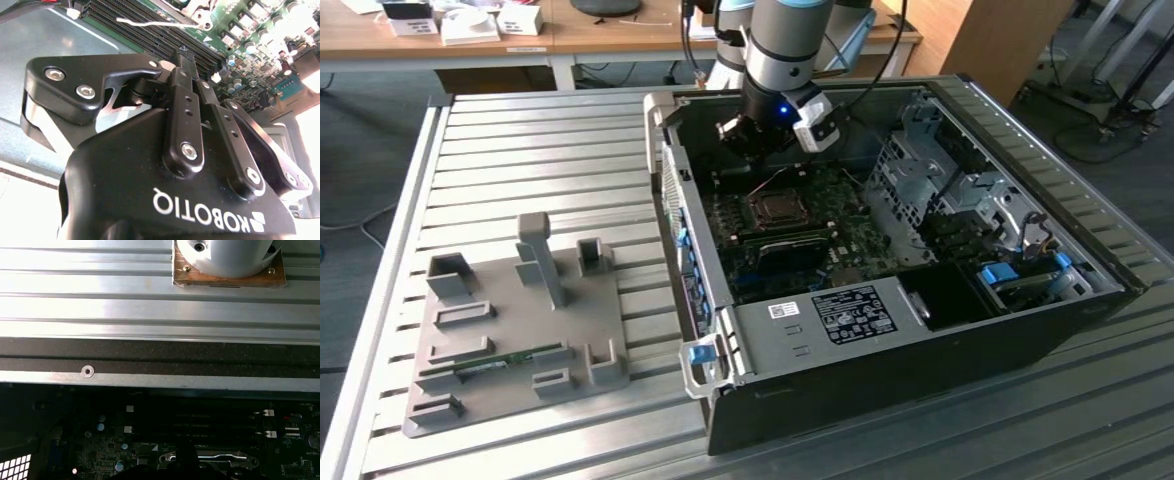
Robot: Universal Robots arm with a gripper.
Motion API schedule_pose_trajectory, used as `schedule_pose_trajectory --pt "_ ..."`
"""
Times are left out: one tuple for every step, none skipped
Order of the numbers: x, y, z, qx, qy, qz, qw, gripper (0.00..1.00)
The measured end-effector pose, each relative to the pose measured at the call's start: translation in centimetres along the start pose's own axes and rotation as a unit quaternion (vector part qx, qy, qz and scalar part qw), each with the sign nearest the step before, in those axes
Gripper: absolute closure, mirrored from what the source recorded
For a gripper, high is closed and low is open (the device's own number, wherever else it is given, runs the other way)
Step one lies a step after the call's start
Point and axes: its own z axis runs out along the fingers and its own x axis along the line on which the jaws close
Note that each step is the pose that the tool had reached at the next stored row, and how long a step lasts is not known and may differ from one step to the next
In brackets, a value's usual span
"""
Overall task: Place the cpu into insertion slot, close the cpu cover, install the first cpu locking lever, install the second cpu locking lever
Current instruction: 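Install the first cpu locking lever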
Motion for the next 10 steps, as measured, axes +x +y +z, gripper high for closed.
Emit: schedule_pose_trajectory --pt "0.0 0.0 0.01 -0.0001 0.0 0.0 1.0 0.89" --pt "0.0 -0.01 0.03 -0.0001 -0.0001 0.0 1.0 0.89" --pt "-0.01 -0.01 0.06 -0.0001 -0.0001 0.0 1.0 0.89" --pt "-0.01 -0.03 0.13 -0.0002 -0.0002 0.0 1.0 0.89" --pt "-0.01 -0.06 0.23 0.0 -0.0001 0.0 1.0 0.89" --pt "-0.02 -0.09 0.34 0.0 -0.0001 0.0 1.0 0.89" --pt "-0.06 -0.11 0.45 0.0 -0.0001 0.0 1.0 0.89" --pt "-0.1 -0.12 0.55 0.0 -0.0001 0.0 1.0 0.89" --pt "-0.17 -0.09 0.63 0.0001 -0.0001 0.001 1.0 0.89" --pt "-0.21 0.0 0.72 0.0001 -0.0001 0.001 1.0 0.89"
